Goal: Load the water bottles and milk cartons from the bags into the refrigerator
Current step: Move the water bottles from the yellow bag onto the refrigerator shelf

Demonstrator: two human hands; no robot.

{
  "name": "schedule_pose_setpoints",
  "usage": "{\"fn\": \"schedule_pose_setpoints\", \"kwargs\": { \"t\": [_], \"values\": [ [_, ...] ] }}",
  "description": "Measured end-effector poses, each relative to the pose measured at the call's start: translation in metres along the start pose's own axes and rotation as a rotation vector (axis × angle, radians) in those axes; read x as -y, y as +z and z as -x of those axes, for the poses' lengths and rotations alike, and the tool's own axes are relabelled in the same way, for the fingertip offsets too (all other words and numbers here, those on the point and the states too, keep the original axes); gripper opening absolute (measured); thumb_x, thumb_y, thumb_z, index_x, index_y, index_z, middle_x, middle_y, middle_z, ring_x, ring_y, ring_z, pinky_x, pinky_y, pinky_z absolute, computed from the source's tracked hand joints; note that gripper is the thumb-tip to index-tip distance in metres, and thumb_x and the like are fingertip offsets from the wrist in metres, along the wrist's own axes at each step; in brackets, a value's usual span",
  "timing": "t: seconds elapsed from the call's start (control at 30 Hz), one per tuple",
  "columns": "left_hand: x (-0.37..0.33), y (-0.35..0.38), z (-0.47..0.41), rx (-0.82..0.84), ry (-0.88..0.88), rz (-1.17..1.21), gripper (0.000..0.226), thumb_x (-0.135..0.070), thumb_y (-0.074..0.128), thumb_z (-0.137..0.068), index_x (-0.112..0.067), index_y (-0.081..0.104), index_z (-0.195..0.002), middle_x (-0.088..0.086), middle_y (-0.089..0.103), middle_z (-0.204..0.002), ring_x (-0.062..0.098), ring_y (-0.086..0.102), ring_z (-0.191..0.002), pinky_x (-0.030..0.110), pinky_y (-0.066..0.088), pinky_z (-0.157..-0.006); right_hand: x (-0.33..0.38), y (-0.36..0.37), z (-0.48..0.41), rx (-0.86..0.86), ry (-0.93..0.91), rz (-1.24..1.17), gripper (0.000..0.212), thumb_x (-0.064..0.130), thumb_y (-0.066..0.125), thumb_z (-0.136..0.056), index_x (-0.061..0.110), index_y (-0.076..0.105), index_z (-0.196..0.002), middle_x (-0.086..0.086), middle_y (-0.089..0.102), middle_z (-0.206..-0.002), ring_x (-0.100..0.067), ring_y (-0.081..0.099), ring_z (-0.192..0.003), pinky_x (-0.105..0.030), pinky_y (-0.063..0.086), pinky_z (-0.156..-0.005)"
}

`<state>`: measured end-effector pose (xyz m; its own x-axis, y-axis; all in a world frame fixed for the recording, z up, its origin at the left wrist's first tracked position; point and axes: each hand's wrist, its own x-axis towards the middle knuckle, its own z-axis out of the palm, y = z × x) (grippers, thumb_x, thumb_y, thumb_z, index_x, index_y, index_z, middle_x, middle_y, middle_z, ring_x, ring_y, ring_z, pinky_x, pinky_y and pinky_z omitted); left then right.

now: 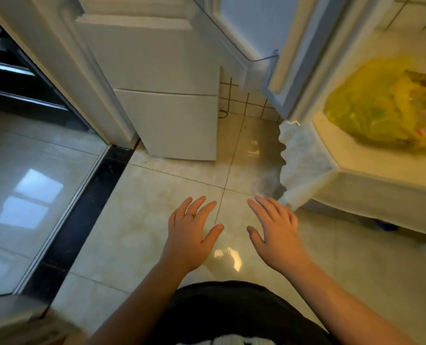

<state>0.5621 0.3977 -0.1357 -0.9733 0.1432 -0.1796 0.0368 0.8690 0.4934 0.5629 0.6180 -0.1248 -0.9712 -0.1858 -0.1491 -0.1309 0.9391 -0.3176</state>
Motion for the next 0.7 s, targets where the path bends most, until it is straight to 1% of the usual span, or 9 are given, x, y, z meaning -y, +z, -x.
{"fn": "schedule_pose_setpoints", "kwargs": {
  "t": [0.13, 0.37, 0.47, 0.53, 0.6, 0.63, 0.7],
  "values": [
    [-0.046, 0.023, 0.015, 0.06, 0.066, -0.014, 0.07, -0.072, 0.019, -0.087, -0.04, 0.035, -0.147, -0.011, 0.028, -0.159, 0.016, 0.012, -0.149, 0.045, 0.015, -0.12, -0.041, -0.009, 0.043, -0.045, 0.077, -0.032, 0.061, 0.05, 0.034, -0.089, 0.03, 0.038, -0.146, 0.006, 0.037, -0.154, -0.024, 0.029, -0.143, -0.046, 0.026, -0.112],
    [-0.123, 0.054, -0.008, 0.166, 0.24, -0.072, 0.073, -0.073, 0.015, -0.086, -0.04, 0.031, -0.149, -0.01, 0.022, -0.161, 0.016, 0.005, -0.15, 0.041, 0.008, -0.119, -0.115, -0.026, 0.078, -0.139, 0.242, -0.054, 0.059, 0.043, 0.049, -0.089, 0.028, 0.04, -0.145, 0.005, 0.039, -0.152, -0.023, 0.031, -0.141, -0.045, 0.026, -0.111],
    [-0.158, 0.068, -0.031, 0.185, 0.307, -0.101, 0.075, -0.074, 0.013, -0.085, -0.039, 0.03, -0.149, -0.01, 0.021, -0.161, 0.016, 0.004, -0.149, 0.039, 0.007, -0.119, -0.149, -0.037, 0.082, -0.166, 0.318, -0.06, 0.059, 0.042, 0.051, -0.089, 0.03, 0.039, -0.146, 0.007, 0.038, -0.153, -0.022, 0.03, -0.142, -0.046, 0.026, -0.112],
    [-0.182, 0.079, -0.052, 0.202, 0.346, -0.1, 0.071, -0.073, 0.018, -0.087, -0.04, 0.028, -0.149, -0.011, 0.021, -0.161, 0.015, 0.003, -0.149, 0.037, 0.006, -0.118, -0.174, -0.045, 0.079, -0.176, 0.369, -0.058, 0.06, 0.045, 0.047, -0.089, 0.029, 0.039, -0.146, 0.006, 0.038, -0.153, -0.022, 0.03, -0.143, -0.047, 0.027, -0.112],
    [-0.209, 0.09, -0.077, 0.231, 0.381, -0.088, 0.062, -0.068, 0.03, -0.093, -0.04, 0.028, -0.149, -0.011, 0.02, -0.161, 0.014, 0.003, -0.149, 0.037, 0.005, -0.118, -0.2, -0.055, 0.072, -0.184, 0.411, -0.044, 0.061, 0.047, 0.044, -0.089, 0.029, 0.039, -0.147, 0.007, 0.038, -0.153, -0.021, 0.031, -0.142, -0.046, 0.027, -0.112],
    [-0.223, 0.095, -0.09, 0.243, 0.399, -0.08, 0.059, -0.064, 0.034, -0.095, -0.04, 0.028, -0.149, -0.011, 0.019, -0.161, 0.014, 0.003, -0.149, 0.037, 0.005, -0.118, -0.213, -0.061, 0.069, -0.189, 0.431, -0.04, 0.06, 0.047, 0.045, -0.089, 0.029, 0.039, -0.147, 0.007, 0.038, -0.153, -0.02, 0.031, -0.142, -0.046, 0.027, -0.112],
    [-0.252, 0.104, -0.117, 0.26, 0.437, -0.079, 0.058, -0.062, 0.035, -0.096, -0.038, 0.029, -0.149, -0.01, 0.02, -0.161, 0.015, 0.003, -0.149, 0.038, 0.005, -0.119, -0.24, -0.075, 0.06, -0.204, 0.473, -0.046, 0.059, 0.043, 0.05, -0.091, 0.027, 0.039, -0.147, 0.004, 0.04, -0.152, -0.022, 0.032, -0.142, -0.045, 0.027, -0.111]
  ]
}}
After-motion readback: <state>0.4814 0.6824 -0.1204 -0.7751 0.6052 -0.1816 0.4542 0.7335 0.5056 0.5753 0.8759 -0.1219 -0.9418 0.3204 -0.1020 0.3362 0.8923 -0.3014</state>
